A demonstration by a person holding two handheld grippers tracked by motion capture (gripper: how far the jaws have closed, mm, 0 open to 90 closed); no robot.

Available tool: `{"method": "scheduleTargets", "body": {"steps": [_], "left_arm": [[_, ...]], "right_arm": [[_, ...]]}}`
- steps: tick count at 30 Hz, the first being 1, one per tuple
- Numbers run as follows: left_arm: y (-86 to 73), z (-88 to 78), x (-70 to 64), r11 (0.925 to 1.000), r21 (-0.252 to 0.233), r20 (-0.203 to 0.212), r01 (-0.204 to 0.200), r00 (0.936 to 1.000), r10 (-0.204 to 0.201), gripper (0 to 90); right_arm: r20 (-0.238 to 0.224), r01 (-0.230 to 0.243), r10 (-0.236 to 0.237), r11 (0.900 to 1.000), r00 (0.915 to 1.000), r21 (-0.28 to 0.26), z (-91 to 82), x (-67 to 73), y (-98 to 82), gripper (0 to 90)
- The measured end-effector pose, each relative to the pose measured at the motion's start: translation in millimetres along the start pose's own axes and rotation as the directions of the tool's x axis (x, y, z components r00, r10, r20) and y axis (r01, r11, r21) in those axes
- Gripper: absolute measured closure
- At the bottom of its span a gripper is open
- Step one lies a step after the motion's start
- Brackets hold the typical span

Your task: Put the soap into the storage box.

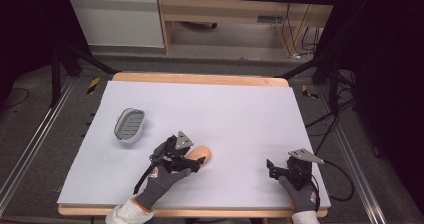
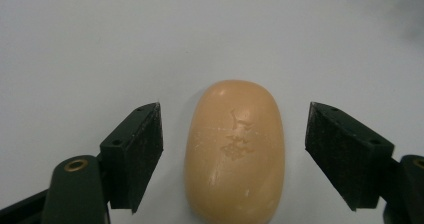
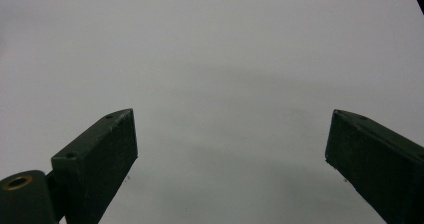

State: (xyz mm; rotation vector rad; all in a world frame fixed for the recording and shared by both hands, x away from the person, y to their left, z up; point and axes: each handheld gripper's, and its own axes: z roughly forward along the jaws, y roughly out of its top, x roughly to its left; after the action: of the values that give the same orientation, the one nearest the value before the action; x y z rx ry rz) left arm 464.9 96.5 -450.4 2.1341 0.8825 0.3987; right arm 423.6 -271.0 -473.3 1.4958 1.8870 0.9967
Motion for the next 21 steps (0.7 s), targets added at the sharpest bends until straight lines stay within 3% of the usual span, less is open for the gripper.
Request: {"method": "scheduleTargets", "body": {"steps": [21], "left_arm": [[-7.4, 21.0, -2.4, 0.9967, 0.078, -0.006, -0.020, 0.9998, 0.021, 21.7]], "right_arm": [[-0.001, 0.007, -0.007, 1.000, 1.0000, 0.009, 2.2, 1.0, 0.7, 6.6]]}}
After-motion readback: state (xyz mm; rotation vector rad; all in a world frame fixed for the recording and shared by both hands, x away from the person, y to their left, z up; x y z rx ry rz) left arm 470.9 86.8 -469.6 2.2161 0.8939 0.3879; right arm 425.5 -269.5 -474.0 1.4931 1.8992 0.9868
